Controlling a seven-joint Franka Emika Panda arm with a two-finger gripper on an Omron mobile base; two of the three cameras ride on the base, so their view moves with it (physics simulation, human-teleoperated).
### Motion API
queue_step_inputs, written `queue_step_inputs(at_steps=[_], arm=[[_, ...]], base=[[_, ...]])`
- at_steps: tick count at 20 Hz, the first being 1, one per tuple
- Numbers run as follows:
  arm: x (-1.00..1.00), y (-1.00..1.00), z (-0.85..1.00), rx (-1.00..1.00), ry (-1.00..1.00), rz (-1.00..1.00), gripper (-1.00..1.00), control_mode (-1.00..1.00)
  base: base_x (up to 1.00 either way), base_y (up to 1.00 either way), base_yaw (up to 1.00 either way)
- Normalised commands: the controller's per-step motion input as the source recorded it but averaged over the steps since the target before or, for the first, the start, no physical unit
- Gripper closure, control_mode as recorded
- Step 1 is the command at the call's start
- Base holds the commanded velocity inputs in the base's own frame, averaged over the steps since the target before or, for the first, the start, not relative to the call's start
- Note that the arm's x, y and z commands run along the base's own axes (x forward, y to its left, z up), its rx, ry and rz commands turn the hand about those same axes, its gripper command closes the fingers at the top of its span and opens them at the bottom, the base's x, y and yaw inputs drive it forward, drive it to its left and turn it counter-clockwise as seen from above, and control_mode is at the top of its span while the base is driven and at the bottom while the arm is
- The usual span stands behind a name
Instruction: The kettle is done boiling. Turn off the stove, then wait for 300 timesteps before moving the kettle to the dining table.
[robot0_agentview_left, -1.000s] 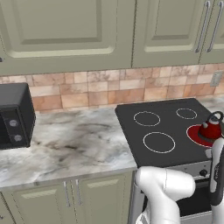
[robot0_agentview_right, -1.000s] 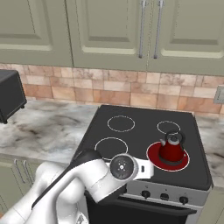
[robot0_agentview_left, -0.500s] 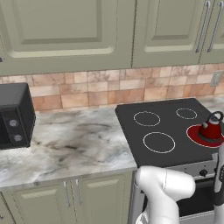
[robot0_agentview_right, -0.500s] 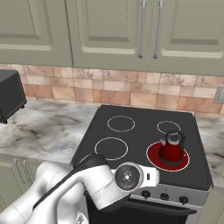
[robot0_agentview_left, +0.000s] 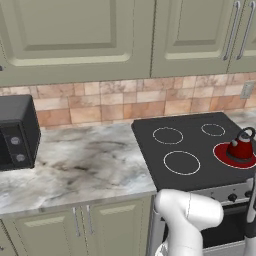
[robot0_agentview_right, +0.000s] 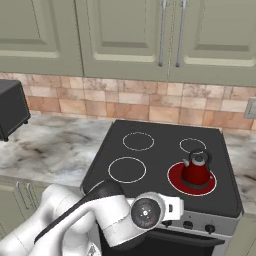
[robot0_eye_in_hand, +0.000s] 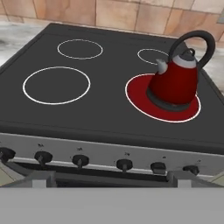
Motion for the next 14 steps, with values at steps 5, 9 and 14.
queue_step_inputs(at_steps=[5,9,14], arm=[[-0.16,-0.01,-0.08,-0.07,-0.07,0.0,-1.0,-1.0],[-0.17,-0.01,-0.18,-0.08,-0.09,0.0,-1.0,-1.0],[-0.06,0.0,-0.26,-0.03,-0.12,0.0,-1.0,-1.0]], base=[[0.0,0.0,0.0],[0.0,0.0,0.0],[0.0,0.0,0.0]])
